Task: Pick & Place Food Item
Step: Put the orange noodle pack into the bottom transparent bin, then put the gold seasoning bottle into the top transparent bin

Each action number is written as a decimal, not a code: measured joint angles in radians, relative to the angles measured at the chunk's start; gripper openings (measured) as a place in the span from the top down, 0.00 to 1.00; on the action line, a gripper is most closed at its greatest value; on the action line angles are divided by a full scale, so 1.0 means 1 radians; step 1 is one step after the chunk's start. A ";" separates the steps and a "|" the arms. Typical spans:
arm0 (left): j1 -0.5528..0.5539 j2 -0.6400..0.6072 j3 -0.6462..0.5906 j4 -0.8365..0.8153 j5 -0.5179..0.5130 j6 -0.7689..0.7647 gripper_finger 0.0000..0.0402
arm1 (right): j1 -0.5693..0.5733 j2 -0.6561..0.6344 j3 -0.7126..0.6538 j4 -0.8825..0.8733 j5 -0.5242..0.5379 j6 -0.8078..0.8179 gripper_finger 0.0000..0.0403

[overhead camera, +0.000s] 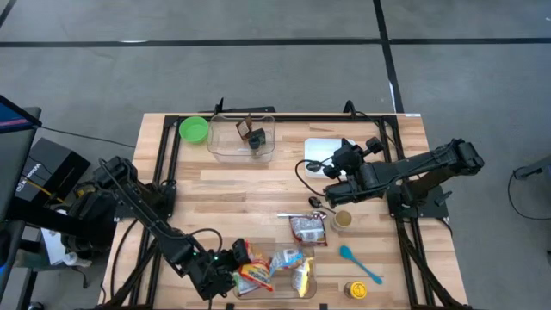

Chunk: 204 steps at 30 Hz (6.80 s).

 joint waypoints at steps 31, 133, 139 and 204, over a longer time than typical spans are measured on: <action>-0.001 0.000 0.000 0.059 -0.001 -0.023 0.69 | -0.001 0.000 0.000 -0.001 0.000 -0.001 1.00; 0.570 -0.455 -0.407 0.229 -0.001 -0.785 0.80 | 0.586 -0.158 0.000 -0.123 -0.724 0.337 1.00; 0.570 -0.455 -0.407 0.255 -0.001 -0.785 0.80 | 0.651 -0.158 0.000 -0.042 -0.695 0.311 1.00; 0.570 -0.455 -0.407 0.258 -0.001 -0.784 0.80 | 0.619 -0.158 -0.541 0.719 -0.966 0.394 0.96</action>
